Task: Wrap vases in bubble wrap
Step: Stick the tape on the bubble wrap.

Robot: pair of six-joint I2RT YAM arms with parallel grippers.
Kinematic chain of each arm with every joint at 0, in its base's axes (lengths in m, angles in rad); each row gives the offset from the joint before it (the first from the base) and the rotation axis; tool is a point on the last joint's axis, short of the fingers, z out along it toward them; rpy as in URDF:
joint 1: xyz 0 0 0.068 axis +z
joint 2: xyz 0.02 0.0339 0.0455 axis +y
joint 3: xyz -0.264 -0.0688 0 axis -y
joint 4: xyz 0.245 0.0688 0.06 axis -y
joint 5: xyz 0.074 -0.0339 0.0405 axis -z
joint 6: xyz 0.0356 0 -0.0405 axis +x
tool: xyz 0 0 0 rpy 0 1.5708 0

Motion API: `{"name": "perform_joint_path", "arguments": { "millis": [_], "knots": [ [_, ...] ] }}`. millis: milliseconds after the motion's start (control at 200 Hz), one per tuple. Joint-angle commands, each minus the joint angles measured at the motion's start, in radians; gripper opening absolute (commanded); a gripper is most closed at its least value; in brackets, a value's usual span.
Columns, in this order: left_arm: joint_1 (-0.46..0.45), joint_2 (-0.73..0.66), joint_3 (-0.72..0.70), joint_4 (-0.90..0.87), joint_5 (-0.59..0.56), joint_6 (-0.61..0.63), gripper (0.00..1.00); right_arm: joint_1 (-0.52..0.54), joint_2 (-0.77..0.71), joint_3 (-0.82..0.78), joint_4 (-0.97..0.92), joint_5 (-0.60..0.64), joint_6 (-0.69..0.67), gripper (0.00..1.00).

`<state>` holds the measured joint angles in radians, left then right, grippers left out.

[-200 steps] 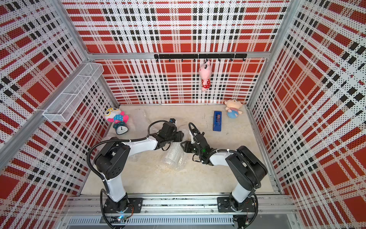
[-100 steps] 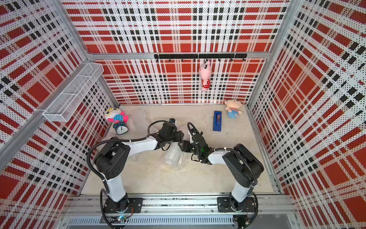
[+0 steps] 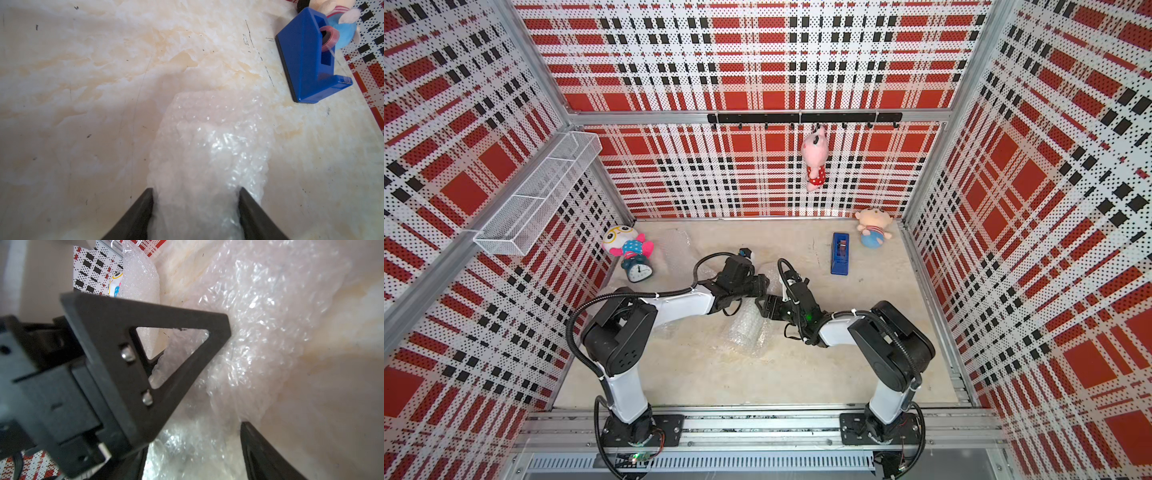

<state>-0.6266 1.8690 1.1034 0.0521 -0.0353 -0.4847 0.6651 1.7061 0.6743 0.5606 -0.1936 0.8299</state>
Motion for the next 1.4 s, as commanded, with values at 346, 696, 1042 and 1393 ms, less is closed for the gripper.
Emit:
{"name": "perform_joint_path", "arguments": {
  "millis": [346,696,1042,1393],
  "knots": [
    [0.011,-0.012,-0.035,-0.059,-0.031,-0.005,0.63,-0.018,-0.203,-0.122,-0.033,0.046,0.016,0.72],
    [0.007,-0.009,-0.034,-0.058,-0.029,-0.010,0.63,-0.001,-0.072,-0.088,0.062,-0.033,0.071,0.50],
    [0.005,-0.007,-0.033,-0.072,-0.070,-0.034,0.63,0.004,-0.008,-0.032,0.087,-0.054,0.049,0.10],
    [-0.010,0.004,-0.006,-0.128,-0.199,-0.072,0.61,-0.025,-0.244,-0.103,-0.104,0.083,-0.072,0.62]
  ]
}}
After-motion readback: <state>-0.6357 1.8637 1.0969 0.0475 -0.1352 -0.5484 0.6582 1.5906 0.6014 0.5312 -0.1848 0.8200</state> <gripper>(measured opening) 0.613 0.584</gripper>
